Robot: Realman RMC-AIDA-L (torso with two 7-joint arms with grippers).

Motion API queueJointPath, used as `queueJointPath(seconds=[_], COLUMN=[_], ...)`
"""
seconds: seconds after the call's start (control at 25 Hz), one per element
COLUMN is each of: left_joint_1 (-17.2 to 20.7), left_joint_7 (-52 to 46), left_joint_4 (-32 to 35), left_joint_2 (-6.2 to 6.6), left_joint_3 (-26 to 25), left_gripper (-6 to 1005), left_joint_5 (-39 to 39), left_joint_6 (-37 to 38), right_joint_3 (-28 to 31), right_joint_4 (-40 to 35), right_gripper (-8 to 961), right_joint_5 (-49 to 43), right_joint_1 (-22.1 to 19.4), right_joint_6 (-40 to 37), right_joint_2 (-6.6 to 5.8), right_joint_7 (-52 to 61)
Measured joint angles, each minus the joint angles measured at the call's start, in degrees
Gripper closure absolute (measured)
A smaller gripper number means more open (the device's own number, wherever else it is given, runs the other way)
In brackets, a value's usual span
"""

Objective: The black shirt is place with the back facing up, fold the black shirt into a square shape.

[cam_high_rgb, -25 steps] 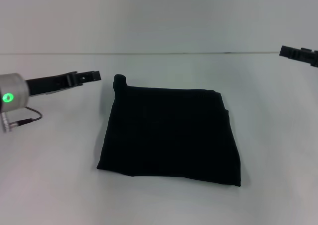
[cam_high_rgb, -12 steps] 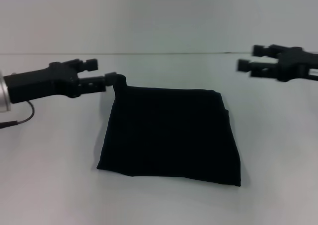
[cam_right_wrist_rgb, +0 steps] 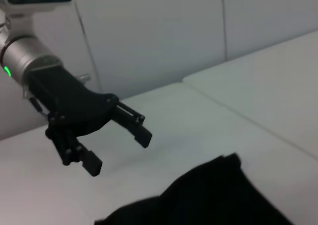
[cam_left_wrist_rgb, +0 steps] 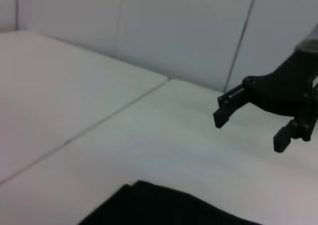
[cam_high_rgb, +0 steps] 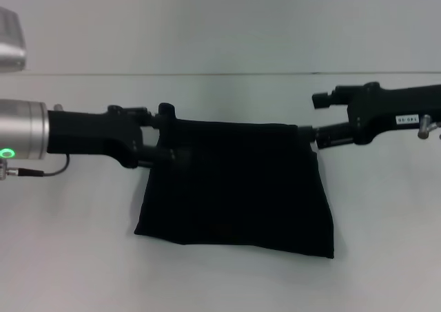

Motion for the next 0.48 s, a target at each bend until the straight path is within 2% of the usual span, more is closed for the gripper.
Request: queueJointPath(seconds=[0.24,0.48], left_joint_1=[0.4,0.3], left_joint_7=[0.9,1.0], left_joint_4=[0.1,0.1], left_joint_2=[-0.69,-0.93], left_joint_3=[2.7,4.8], left_gripper=[97,95], left_joint_5=[0.9,1.5], left_joint_6=[-0.5,-2.0], right_joint_3=[-0.4,-0.1], right_joint_4=[0.2,0.5], right_gripper=[23,23], right_joint_5=[-4.5,-6.8], right_joint_1=[0.5,0.9], right_joint_6=[-0.1,1.3], right_joint_2=[0.12,0.88], right_joint_7=[0.9,0.9])
